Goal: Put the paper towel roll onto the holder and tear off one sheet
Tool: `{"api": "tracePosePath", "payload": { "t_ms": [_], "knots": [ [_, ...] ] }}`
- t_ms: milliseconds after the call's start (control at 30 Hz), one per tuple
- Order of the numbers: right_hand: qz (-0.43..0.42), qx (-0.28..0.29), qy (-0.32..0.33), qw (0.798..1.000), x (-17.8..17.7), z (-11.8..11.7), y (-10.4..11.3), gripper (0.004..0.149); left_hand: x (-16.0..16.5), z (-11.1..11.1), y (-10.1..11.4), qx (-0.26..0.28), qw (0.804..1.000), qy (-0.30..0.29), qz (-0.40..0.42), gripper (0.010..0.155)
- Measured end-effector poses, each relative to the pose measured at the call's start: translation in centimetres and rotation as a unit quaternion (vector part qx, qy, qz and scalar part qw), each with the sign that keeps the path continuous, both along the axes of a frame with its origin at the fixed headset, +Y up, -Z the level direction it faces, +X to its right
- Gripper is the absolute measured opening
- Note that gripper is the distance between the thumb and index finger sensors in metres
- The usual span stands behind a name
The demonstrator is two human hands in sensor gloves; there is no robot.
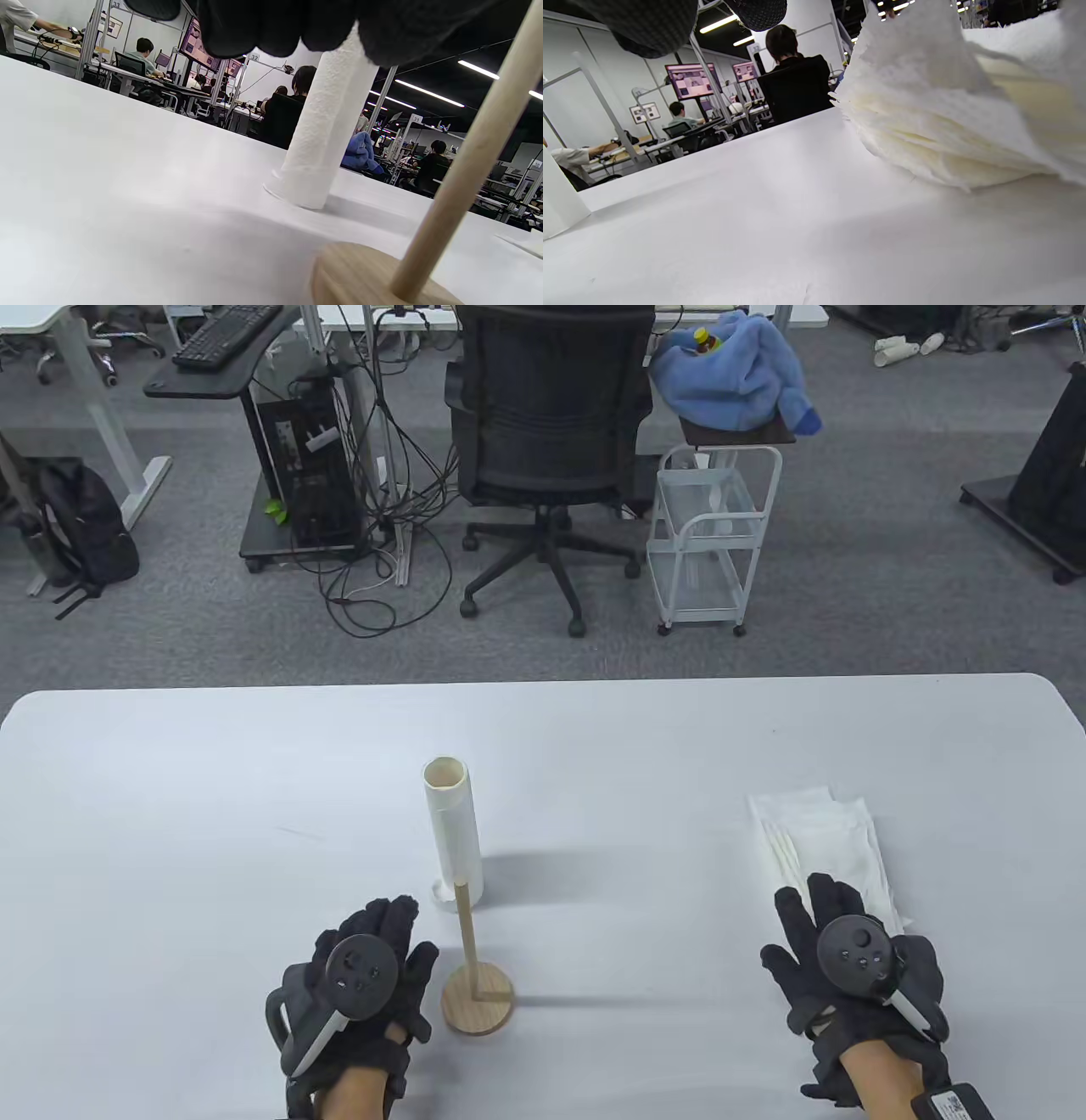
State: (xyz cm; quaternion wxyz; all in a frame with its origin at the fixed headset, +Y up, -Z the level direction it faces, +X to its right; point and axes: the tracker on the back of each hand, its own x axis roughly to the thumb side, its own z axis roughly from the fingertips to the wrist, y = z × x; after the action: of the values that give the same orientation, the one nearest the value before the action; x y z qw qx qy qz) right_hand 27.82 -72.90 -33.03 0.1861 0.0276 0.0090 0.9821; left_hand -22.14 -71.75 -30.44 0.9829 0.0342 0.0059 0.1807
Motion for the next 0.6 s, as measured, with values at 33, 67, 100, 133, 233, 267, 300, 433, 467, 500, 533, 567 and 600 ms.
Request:
{"api": "tracePosePath", "payload": {
  "t_ms": [33,67,100,133,233,267,300,433,467,500,533,567,600],
  "knots": [
    [-0.002,0.000,-0.001,1.000,0.03,-0.01,-0.02,0.071,-0.01,-0.01,0.01,0.001,1.000,0.000,0.002,0.062],
    [-0.001,0.000,-0.001,1.000,0.06,-0.01,-0.02,0.071,-0.03,-0.02,0.05,0.002,1.000,0.001,0.005,0.062],
    [0.000,0.001,-0.002,1.000,0.07,-0.01,-0.01,0.070,-0.06,-0.02,0.06,0.003,1.000,0.001,0.006,0.061],
    [-0.001,0.001,-0.002,1.000,0.06,0.02,-0.04,0.070,-0.12,-0.01,0.07,0.004,1.000,0.001,0.010,0.061],
    [-0.003,-0.007,0.002,1.000,-0.04,-0.05,-0.24,0.070,-0.40,-0.03,-0.02,-0.001,1.000,0.002,0.024,0.061],
    [-0.004,-0.010,0.005,1.000,-0.09,-0.09,-0.26,0.070,-0.55,0.00,0.01,-0.003,0.999,-0.001,0.036,0.061],
    [-0.006,-0.011,0.006,1.000,-0.11,-0.09,-0.26,0.070,-0.64,0.06,0.06,-0.003,0.999,-0.006,0.047,0.061],
    [-0.012,-0.005,0.011,1.000,-0.25,0.06,-0.06,0.070,-0.88,0.13,0.07,-0.013,0.991,-0.051,0.120,0.065],
    [-0.013,-0.005,0.012,1.000,-0.27,0.09,-0.05,0.070,-0.86,0.04,0.00,-0.026,0.990,-0.062,0.124,0.067],
    [-0.013,-0.005,0.013,1.000,-0.27,0.07,-0.09,0.070,-0.85,-0.01,-0.01,-0.037,0.990,-0.066,0.120,0.070],
    [-0.015,-0.006,0.013,1.000,-0.25,0.06,-0.15,0.070,-0.81,0.02,0.00,-0.048,0.991,-0.069,0.101,0.073],
    [-0.017,-0.006,0.013,1.000,-0.25,0.07,-0.16,0.070,-0.77,0.01,0.03,-0.054,0.991,-0.079,0.089,0.075],
    [-0.020,-0.009,0.012,1.000,-0.21,0.09,-0.22,0.070,-0.61,-0.01,-0.04,-0.066,0.989,-0.094,0.093,0.076]
  ]
}}
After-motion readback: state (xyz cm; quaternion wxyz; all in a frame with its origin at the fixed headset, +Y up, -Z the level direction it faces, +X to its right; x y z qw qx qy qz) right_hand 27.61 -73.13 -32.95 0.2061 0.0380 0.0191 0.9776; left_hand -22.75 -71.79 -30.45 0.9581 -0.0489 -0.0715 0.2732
